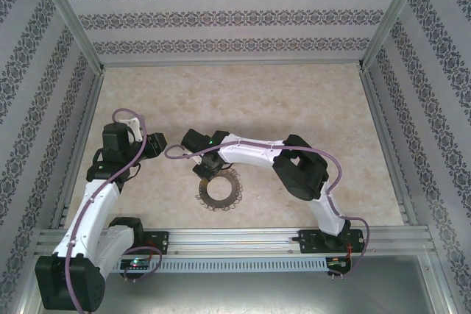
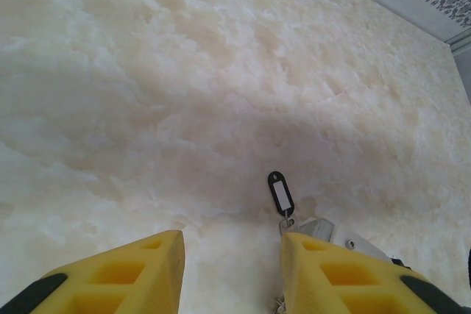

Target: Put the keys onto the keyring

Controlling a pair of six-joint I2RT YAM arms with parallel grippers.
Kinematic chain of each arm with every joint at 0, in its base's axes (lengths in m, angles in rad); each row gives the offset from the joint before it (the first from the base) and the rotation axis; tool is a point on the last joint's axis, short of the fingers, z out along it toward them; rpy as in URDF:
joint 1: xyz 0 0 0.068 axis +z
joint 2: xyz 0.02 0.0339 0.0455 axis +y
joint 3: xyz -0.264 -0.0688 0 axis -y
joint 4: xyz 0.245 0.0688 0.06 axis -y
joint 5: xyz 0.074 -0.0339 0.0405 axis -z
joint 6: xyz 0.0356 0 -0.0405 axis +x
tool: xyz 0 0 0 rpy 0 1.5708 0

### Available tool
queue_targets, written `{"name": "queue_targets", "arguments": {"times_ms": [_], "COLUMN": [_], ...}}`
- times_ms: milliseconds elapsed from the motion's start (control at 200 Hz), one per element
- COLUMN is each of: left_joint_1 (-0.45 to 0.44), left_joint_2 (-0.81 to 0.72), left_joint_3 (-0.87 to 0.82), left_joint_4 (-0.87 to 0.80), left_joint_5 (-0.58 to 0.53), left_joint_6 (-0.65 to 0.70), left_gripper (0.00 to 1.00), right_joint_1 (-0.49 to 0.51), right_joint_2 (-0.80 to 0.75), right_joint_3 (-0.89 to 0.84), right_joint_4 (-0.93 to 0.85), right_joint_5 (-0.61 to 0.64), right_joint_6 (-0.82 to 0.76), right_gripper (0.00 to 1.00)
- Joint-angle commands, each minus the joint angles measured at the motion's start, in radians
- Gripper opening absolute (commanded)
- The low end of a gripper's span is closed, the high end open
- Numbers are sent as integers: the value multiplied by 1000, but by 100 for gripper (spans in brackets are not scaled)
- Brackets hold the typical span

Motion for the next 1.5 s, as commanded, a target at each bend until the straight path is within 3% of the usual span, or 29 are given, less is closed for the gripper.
{"name": "queue_targets", "arguments": {"times_ms": [0,125,295,435,605,794,904,1094,1319,1494], "left_joint_1": [12,12,12,12,12,-2,-46,-138,-261,-339], "left_joint_2": [-17,-23,-37,-38,-59,-101,-150,-184,-161,-147], "left_joint_3": [29,33,42,56,79,90,56,23,58,91], "left_joint_4": [-31,-34,-49,-46,22,200,418,716,697,593], "left_joint_5": [-12,-12,-16,26,184,460,579,683,731,718], "left_joint_6": [28,31,44,64,92,82,10,-62,27,144], "left_gripper": [39,39,39,39,39,35,35,32,34,37], "right_joint_1": [-6,-11,-17,-23,-49,-83,-103,-134,-154,-165], "right_joint_2": [23,19,-27,-172,-481,-818,-951,-1065,-1107,-1113], "right_joint_3": [-10,-19,-57,-180,-430,-639,-711,-786,-822,-829], "right_joint_4": [4,6,35,123,321,544,680,916,1133,1216], "right_joint_5": [12,13,12,12,-115,-302,-395,-508,-589,-611], "right_joint_6": [-16,-18,-36,-96,-199,-239,-219,-137,-58,-21], "right_gripper": [18,17,0,0,0,0,0,0,0,0]}}
